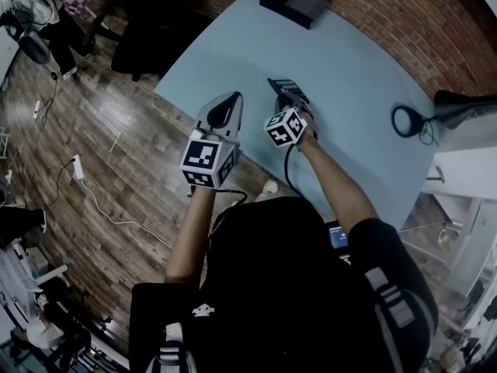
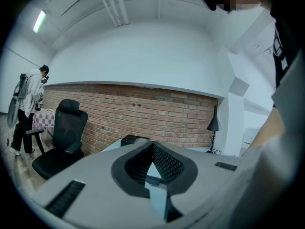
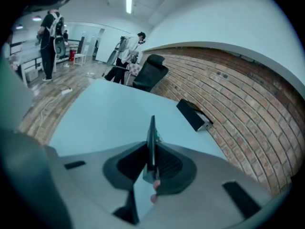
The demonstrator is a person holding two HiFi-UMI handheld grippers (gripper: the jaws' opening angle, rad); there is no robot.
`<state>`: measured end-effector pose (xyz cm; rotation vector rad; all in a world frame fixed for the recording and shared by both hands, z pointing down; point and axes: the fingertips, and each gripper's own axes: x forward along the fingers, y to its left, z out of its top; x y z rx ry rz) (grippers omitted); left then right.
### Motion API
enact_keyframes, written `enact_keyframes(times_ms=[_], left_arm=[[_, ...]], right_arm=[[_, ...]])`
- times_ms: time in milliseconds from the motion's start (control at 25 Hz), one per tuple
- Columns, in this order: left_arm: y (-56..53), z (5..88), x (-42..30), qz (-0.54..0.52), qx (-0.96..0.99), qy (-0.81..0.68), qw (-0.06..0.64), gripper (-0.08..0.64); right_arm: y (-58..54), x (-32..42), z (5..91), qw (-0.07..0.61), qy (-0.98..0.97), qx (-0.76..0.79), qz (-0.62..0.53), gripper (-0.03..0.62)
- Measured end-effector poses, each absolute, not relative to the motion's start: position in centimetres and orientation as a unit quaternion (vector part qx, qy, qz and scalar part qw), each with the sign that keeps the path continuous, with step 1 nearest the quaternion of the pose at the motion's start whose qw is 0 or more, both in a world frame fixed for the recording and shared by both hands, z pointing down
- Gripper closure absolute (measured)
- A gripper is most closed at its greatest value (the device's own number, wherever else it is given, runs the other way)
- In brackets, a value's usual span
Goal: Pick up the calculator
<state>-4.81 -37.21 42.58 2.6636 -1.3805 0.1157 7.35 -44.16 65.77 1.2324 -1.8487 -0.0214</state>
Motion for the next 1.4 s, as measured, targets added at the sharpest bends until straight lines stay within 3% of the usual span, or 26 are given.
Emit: enact_keyframes(times_ms=[720, 1400], left_arm=[[-37.2, 41.6, -6.1, 0.036, 0.877, -0.478, 0.039, 0.552], [-34.9, 41.6, -6.5, 0.025, 0.892, -0.446, 0.061, 0.552]], right_arm=[[-43.9, 5.7, 59.7, 0.334, -0.791, 0.510, 0.053, 0.535], [-39.4, 2.7, 48.9, 0.193, -0.826, 0.526, 0.065, 0.535]])
